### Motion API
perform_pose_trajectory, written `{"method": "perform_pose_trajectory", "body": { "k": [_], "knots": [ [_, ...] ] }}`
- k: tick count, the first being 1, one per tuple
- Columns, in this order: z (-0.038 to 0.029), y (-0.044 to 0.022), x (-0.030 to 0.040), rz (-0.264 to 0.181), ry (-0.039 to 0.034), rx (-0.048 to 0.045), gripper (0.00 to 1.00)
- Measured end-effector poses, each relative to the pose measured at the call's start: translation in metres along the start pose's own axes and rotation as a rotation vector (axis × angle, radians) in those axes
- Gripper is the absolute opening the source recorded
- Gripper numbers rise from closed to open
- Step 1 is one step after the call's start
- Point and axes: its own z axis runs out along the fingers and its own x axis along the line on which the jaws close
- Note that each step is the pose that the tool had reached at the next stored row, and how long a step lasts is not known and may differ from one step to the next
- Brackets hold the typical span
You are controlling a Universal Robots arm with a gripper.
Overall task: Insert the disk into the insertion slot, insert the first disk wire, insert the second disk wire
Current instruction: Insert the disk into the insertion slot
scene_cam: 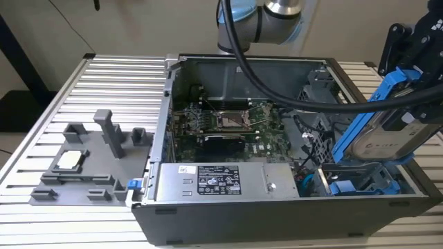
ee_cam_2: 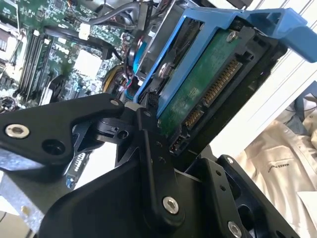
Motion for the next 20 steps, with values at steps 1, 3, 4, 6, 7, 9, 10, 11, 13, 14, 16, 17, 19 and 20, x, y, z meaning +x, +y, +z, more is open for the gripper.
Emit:
{"method": "perform_pose_trajectory", "body": {
  "k": [1,3,4,6,7,9,10,11,13,14,16,17,19,20],
  "knots": [
    [0.0014,0.0000,0.0000,0.000,0.0000,0.0000,0.33],
    [0.0044,0.0000,0.0001,0.000,-0.0001,0.0000,0.33],
    [0.0060,-0.0001,0.0001,0.000,-0.0002,0.0000,0.33],
    [0.0092,-0.0004,0.0001,0.000,-0.0001,-0.0001,0.33],
    [0.0108,-0.0007,0.0001,0.000,0.0000,-0.0005,0.33],
    [0.0140,-0.0012,0.0002,0.000,0.0000,-0.0012,0.33],
    [0.0155,-0.0015,0.0001,-0.001,-0.0001,-0.0014,0.33],
    [0.0168,-0.0017,0.0002,-0.003,0.0000,-0.0015,0.33],
    [0.0191,-0.0019,0.0002,-0.005,0.0000,-0.0015,0.33],
    [0.0205,-0.0022,0.0002,-0.005,-0.0003,-0.0015,0.33],
    [0.0233,-0.0028,0.0002,-0.006,-0.0002,-0.0015,0.33],
    [0.0245,-0.0034,0.0003,-0.008,-0.0002,-0.0016,0.33],
    [0.0266,-0.0046,0.0002,-0.013,0.0000,-0.0018,0.33],
    [0.0278,-0.0048,0.0002,-0.015,0.0001,-0.0018,0.33]
  ]
}}
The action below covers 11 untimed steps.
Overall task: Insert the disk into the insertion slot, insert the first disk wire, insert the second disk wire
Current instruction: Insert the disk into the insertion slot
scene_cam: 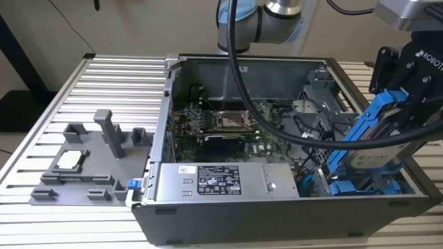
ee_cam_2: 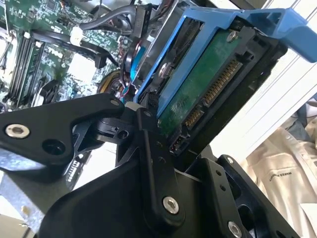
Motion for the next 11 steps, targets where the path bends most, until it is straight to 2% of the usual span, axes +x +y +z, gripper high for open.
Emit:
{"method": "perform_pose_trajectory", "body": {
  "k": [11],
  "knots": [
    [0.0161,-0.0027,0.0002,-0.001,-0.0023,-0.0001,0.33]
  ]
}}
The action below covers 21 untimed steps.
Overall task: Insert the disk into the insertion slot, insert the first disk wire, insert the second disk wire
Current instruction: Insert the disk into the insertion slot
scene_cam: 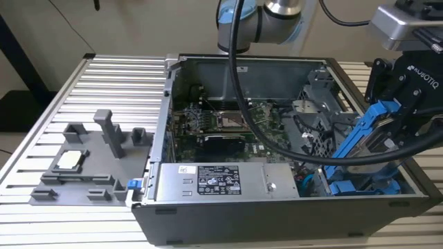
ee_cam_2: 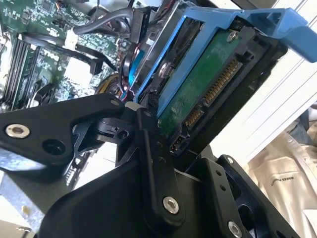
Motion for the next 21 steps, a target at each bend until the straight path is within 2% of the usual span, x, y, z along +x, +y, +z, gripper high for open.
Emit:
{"method": "perform_pose_trajectory", "body": {
  "k": [13,21],
  "knots": [
    [0.0210,-0.0007,0.0003,0.000,-0.0088,0.0000,0.33],
    [0.0355,-0.0009,0.0005,0.000,-0.0113,0.0000,0.33]
  ]
}}
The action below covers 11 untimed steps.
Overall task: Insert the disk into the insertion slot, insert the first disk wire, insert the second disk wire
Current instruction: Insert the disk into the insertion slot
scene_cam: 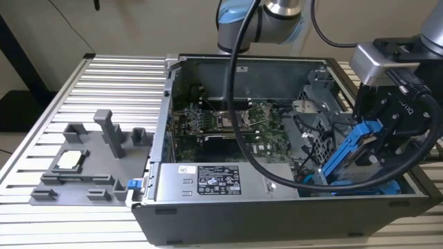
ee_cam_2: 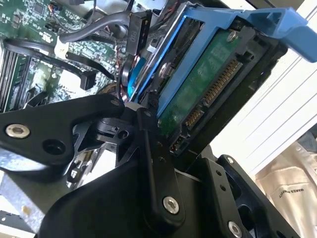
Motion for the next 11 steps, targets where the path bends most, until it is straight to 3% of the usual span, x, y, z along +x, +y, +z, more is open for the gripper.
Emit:
{"method": "perform_pose_trajectory", "body": {
  "k": [8,11],
  "knots": [
    [0.0144,-0.0001,0.0004,0.000,0.0000,0.0000,0.33],
    [0.0158,-0.0001,0.0004,0.000,0.0002,0.0000,0.33]
  ]
}}
